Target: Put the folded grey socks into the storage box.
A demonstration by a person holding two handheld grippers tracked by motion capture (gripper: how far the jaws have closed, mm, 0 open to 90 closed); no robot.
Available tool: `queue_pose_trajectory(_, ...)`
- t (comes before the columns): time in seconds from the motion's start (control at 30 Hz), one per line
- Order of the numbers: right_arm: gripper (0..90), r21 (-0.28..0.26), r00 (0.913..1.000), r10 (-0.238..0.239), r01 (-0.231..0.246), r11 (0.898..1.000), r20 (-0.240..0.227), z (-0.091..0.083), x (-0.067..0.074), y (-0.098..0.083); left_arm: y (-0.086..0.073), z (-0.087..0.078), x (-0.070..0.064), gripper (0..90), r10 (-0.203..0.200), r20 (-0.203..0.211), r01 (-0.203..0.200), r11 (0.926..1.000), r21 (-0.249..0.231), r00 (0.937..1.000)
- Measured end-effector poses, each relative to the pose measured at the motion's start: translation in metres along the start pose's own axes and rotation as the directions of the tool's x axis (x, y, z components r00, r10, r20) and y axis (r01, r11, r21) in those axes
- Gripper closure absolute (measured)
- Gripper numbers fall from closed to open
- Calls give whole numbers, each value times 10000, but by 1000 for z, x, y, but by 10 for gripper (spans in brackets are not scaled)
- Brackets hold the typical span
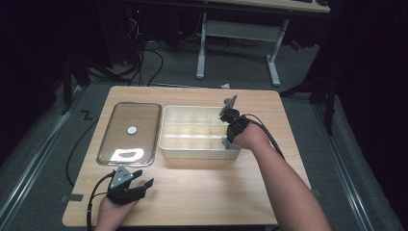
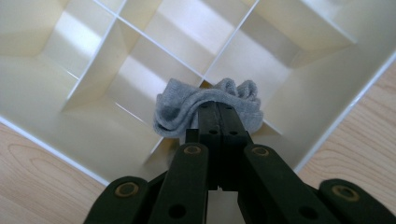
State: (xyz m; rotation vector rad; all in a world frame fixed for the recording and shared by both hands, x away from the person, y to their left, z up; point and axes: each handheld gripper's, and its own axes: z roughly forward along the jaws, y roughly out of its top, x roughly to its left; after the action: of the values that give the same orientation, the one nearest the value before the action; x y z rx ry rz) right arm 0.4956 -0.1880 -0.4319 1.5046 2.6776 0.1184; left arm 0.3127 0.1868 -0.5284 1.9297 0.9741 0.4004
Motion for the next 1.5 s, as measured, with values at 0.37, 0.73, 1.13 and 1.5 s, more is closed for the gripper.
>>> queue_pose_trajectory(0.37, 900, 352, 9999, 84, -81, 9993, -98, 9, -1, -1, 0, -1, -1, 417, 24, 28, -24, 10000, 11, 10000)
queue_pose_trajectory(0.73, 900, 626, 9999, 133, -133, 9979, 10, 20, 0, 0, 0, -1, -1, 417, 32, 24, -32, 10000, -22, 10000)
queue_pose_trajectory(1.13, 900, 1163, 9996, 185, -211, 9930, 231, 34, 4, 6, 0, 0, -2, 417, 73, 46, -73, 10000, 7, 10000)
queue_pose_trajectory(1.5, 900, 794, 9990, 287, -313, 9964, 345, 27, 4, 1, 0, -1, -2, 417, 49, 65, -49, 10000, -13, 10000)
